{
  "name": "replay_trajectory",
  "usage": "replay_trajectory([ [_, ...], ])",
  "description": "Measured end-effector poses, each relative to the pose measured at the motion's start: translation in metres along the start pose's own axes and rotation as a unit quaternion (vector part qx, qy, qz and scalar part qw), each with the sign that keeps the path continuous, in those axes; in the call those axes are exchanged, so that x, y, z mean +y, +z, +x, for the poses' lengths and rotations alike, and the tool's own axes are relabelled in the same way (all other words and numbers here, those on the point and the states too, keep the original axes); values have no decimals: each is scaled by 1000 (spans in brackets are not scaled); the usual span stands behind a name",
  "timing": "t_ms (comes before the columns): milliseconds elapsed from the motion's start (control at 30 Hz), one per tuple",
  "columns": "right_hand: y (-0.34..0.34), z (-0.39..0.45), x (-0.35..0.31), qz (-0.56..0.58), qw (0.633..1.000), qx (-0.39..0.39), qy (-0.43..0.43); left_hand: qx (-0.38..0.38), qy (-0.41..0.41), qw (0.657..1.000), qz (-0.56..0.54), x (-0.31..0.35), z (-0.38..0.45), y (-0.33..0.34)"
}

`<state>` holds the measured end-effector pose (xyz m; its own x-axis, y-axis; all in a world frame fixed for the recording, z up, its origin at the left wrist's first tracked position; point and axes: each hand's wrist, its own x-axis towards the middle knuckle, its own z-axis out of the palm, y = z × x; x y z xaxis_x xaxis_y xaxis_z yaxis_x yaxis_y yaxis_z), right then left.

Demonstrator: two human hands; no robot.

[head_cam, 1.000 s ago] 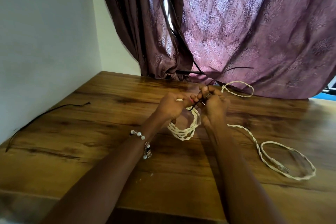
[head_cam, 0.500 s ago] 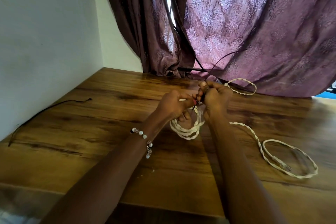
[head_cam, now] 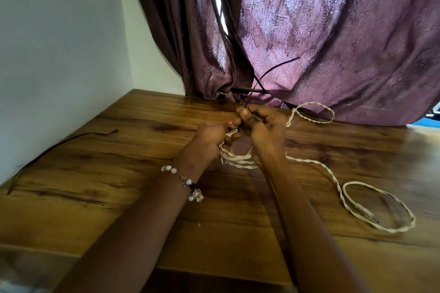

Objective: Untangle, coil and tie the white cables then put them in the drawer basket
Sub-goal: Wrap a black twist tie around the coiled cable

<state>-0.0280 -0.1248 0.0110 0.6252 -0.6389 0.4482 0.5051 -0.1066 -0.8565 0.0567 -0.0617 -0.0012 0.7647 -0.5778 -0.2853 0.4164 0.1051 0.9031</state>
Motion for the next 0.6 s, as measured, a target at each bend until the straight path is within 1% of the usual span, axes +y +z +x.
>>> replay_trajectory([
  [67,-2,1,3,-2,999,-32,-18,-48,-60,997,-15,3,1,-9],
  [133,-6,3,5,-4,997,-65,-31,-74,-87,993,-16,7,1,-14],
  [233,-10,4,7,32,995,-91,-32,-113,-114,986,-39,12,-3,-18],
  [300,-12,4,9,47,994,-99,-30,-116,-117,985,-56,14,-7,-20],
  [367,-15,5,11,24,992,-117,-46,-126,-121,984,-40,16,-8,-22],
  [400,-17,5,11,-5,989,-135,-56,-128,-126,983,-23,17,-8,-24],
  [500,-17,-1,8,-93,971,-211,-64,-94,-146,985,1,22,-3,-32],
  [600,-17,-3,8,-122,952,-279,-43,-83,-149,985,-27,27,-3,-37],
])
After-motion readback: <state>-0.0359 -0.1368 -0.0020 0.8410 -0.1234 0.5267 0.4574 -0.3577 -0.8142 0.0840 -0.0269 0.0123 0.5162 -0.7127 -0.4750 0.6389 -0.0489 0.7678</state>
